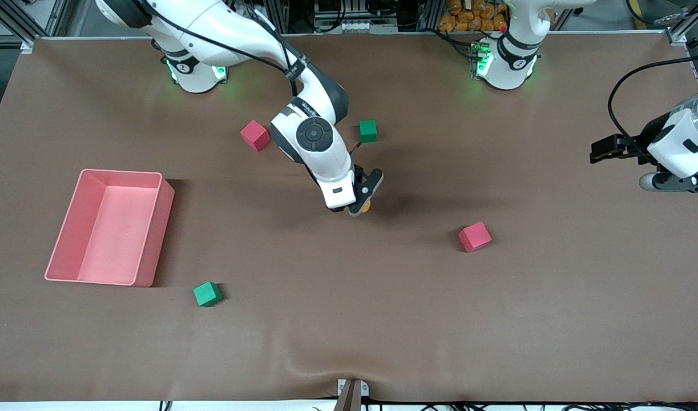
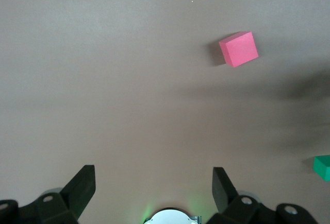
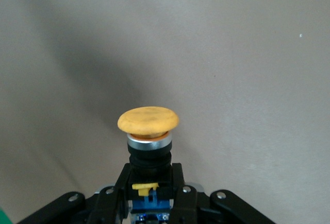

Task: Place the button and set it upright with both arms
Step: 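Carry the button to the table middle with the right gripper, then set the button down, release it, and withdraw the right gripper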

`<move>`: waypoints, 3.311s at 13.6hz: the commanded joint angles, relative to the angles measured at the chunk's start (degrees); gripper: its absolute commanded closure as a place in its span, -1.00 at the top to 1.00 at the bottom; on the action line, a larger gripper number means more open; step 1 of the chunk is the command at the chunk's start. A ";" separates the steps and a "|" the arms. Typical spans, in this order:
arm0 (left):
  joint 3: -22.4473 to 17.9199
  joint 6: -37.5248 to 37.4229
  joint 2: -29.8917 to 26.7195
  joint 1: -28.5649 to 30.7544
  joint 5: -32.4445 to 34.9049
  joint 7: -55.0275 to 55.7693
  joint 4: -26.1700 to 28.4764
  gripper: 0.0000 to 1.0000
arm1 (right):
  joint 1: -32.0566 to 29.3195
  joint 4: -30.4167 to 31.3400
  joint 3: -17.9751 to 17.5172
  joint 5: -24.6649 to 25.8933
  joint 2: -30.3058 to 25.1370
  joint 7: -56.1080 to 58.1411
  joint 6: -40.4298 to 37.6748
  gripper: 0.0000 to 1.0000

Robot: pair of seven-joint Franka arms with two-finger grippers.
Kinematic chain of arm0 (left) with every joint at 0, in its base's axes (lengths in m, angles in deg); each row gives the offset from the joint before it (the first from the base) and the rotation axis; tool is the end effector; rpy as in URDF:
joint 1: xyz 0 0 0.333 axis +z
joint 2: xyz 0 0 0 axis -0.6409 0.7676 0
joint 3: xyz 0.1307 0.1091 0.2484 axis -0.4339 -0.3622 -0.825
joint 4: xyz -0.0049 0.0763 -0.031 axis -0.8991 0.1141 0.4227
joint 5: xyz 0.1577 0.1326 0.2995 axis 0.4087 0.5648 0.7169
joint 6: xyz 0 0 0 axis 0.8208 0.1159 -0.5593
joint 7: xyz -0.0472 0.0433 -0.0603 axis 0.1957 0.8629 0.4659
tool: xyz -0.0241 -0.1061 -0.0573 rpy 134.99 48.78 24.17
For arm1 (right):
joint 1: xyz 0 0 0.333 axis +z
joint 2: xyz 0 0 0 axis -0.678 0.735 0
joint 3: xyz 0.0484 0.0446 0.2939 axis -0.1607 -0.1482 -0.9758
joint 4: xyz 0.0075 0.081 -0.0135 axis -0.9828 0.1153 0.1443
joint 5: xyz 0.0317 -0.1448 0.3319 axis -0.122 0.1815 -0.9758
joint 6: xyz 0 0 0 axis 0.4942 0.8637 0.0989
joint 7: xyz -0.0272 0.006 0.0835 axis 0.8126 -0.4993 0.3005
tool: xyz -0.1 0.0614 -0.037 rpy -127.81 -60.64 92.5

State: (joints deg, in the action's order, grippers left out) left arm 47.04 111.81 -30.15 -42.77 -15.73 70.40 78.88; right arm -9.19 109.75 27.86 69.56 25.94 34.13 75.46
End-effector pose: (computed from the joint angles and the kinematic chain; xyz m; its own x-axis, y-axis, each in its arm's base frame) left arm 0.5302 -0.0140 0.5329 0.9833 -0.0361 -0.1781 -0.0376 -0.9993 -0.0050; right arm 0.4829 0.4829 0.2565 0.6595 0.7363 0.1514 0.7516 -0.6495 -0.1154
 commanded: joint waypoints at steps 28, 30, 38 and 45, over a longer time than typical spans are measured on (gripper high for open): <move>4.97 -0.20 0.57 -1.91 -6.35 13.76 0.57 1.00 | 0.45 -11.13 4.14 0.90 -8.82 -48.18 -21.43 1.00; 4.97 -0.20 1.18 -3.49 -6.44 16.48 0.49 1.00 | -3.94 -7.60 4.14 0.81 -15.86 -42.13 -26.08 1.00; 4.97 0.07 2.15 -5.61 -6.35 18.43 0.57 1.00 | -24.69 0.86 5.18 0.20 -36.98 -11.45 -42.51 1.00; 5.67 0.16 4.78 -7.45 -6.53 18.43 0.31 1.00 | -26.72 -2.57 18.20 0.28 -40.41 0.88 -52.98 1.00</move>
State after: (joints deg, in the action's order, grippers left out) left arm 52.41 111.85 -26.93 -49.85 -21.28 88.00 79.72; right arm -34.92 107.28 46.23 69.77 -12.46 34.28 25.46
